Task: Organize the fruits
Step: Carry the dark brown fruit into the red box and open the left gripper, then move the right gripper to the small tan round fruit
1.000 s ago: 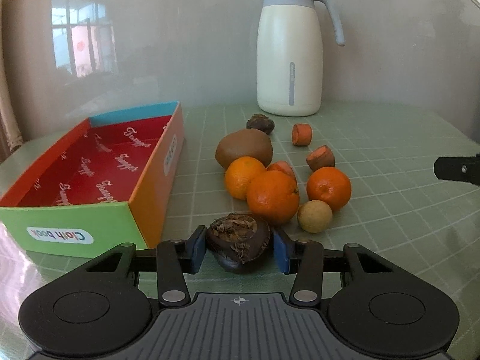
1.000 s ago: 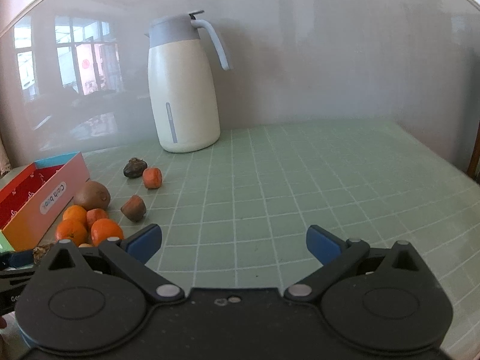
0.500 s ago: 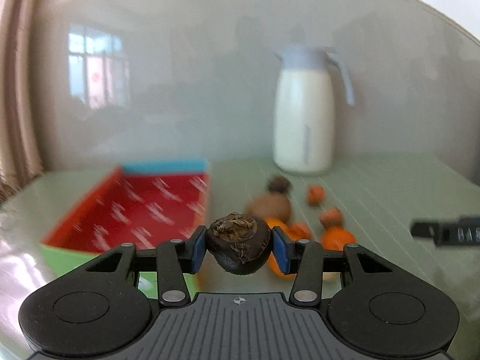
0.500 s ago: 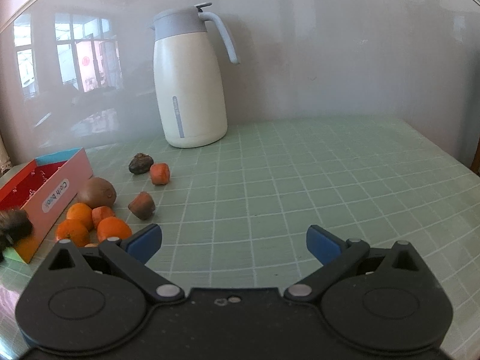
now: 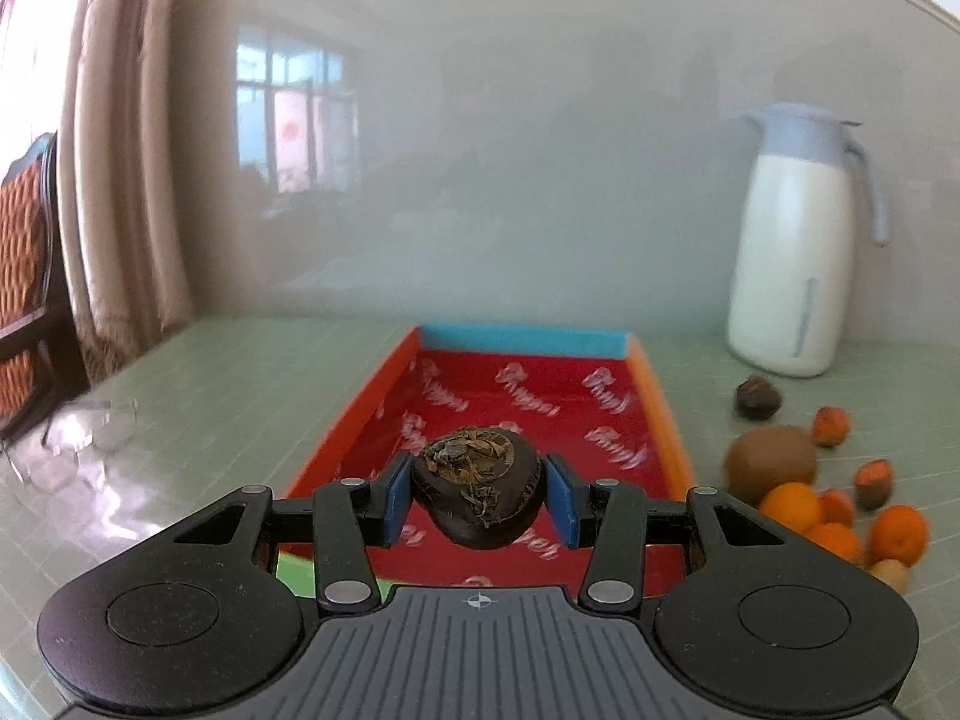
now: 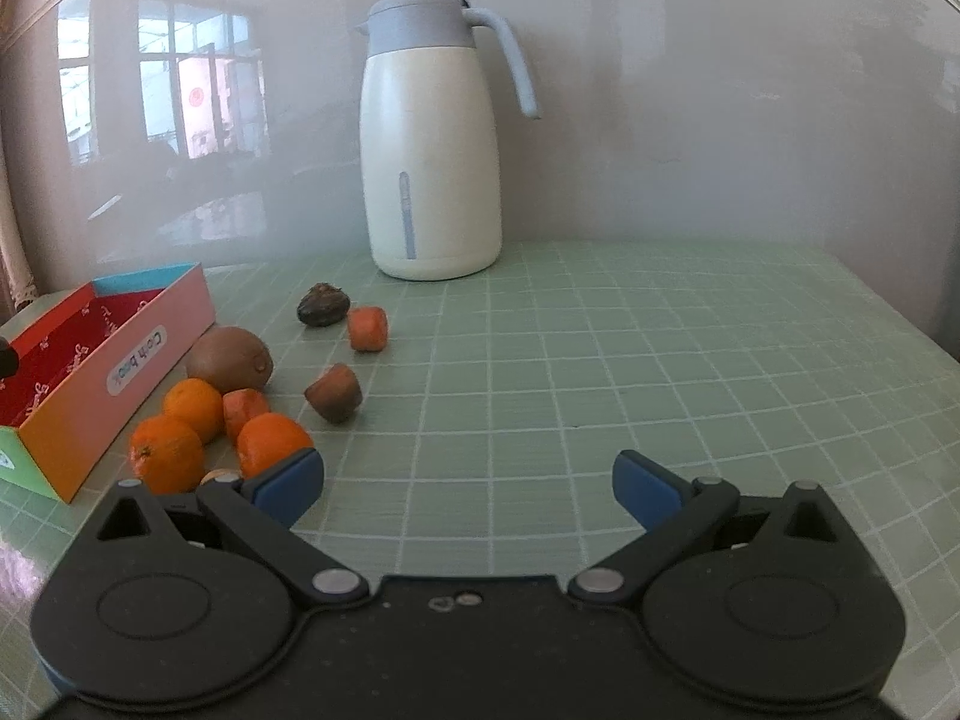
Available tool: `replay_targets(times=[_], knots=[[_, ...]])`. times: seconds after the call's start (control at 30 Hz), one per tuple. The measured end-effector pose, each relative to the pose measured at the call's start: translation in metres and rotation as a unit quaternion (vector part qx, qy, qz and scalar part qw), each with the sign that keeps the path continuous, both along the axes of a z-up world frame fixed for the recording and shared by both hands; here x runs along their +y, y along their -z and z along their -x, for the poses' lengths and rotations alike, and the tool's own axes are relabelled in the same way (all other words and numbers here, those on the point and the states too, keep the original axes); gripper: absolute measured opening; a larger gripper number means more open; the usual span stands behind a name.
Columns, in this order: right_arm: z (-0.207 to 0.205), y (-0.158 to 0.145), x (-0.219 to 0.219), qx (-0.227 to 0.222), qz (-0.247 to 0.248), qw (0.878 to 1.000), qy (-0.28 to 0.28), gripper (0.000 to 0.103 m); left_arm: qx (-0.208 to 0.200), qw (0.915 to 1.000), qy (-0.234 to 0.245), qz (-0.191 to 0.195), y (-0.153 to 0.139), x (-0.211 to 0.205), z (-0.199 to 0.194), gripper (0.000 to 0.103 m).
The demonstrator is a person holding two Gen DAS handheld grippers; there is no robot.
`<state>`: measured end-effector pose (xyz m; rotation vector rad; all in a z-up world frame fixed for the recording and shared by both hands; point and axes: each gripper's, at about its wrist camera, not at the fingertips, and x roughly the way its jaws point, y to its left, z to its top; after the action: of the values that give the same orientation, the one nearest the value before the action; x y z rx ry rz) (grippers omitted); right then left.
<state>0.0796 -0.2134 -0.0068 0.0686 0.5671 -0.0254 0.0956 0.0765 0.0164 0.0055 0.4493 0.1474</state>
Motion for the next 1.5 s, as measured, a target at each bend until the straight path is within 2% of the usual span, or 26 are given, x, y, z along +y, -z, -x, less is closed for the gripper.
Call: replay_targets(times=[0.03, 0.07, 0.1, 0.13, 0.17, 0.33, 0.67, 0.83, 0.9, 1.0, 1.23, 1.27, 1.3, 1.37, 1.5], knots=[[-0.001, 0.001, 0.003, 0.000, 0.002, 1.000, -0.003, 0.103, 0.005, 1.0000, -0.004, 0.007, 0.003, 0.003, -0.002, 0.046], [-0.001, 0.001, 0.005, 0.000, 0.004, 1.000, -0.005, 0.103, 0.009, 0.9999, -0.005, 0.012, 0.005, 0.005, -0.003, 0.053], [-0.002, 0.001, 0.008, 0.000, 0.006, 1.000, -0.007, 0.103, 0.007, 0.9999, -0.005, 0.014, 0.006, 0.005, -0.002, 0.060], [-0.002, 0.002, 0.010, 0.000, 0.008, 1.000, -0.009, 0.103, -0.001, 0.9999, -0.006, 0.011, 0.006, 0.004, 0.001, 0.076], [-0.002, 0.002, 0.012, 0.000, 0.010, 1.000, -0.011, 0.103, -0.011, 0.9999, -0.007, 0.004, 0.004, 0.002, 0.004, 0.081], [0.001, 0.002, 0.018, -0.005, 0.019, 1.000, -0.018, 0.103, -0.014, 0.9999, 0.002, -0.007, 0.001, -0.003, 0.017, 0.081], [0.006, -0.003, 0.017, -0.017, 0.004, 1.000, -0.026, 0.103, -0.023, 0.9995, -0.017, -0.016, -0.008, 0.003, 0.032, 0.086], [-0.002, -0.001, 0.015, 0.009, -0.032, 0.999, -0.026, 0.100, -0.024, 0.9992, -0.019, -0.028, -0.009, 0.005, 0.036, 0.087], [0.000, -0.003, 0.017, -0.001, -0.038, 0.999, -0.030, 0.100, -0.024, 0.9991, -0.022, -0.027, -0.011, 0.007, 0.037, 0.087], [0.004, -0.007, 0.027, -0.023, -0.025, 0.998, -0.047, 0.100, -0.024, 0.9989, -0.026, -0.029, -0.011, 0.012, 0.039, 0.088], [-0.004, -0.007, 0.045, -0.019, -0.007, 0.997, -0.075, 0.099, -0.020, 0.9988, -0.038, -0.022, -0.011, 0.026, 0.042, 0.088], [-0.005, -0.007, 0.047, -0.018, -0.006, 0.997, -0.078, 0.095, -0.020, 0.9988, -0.039, -0.020, -0.011, 0.028, 0.042, 0.088], [-0.005, -0.007, 0.050, -0.017, 0.000, 0.996, -0.083, 0.082, -0.021, 0.9988, -0.040, -0.019, -0.011, 0.030, 0.043, 0.088], [-0.003, -0.004, 0.058, -0.012, 0.017, 0.996, -0.091, 0.067, -0.022, 0.9987, -0.043, -0.017, -0.010, 0.033, 0.043, 0.088], [0.005, 0.003, 0.076, 0.000, 0.026, 0.991, -0.132, 0.066, -0.023, 0.9986, -0.046, -0.012, -0.010, 0.039, 0.044, 0.088]])
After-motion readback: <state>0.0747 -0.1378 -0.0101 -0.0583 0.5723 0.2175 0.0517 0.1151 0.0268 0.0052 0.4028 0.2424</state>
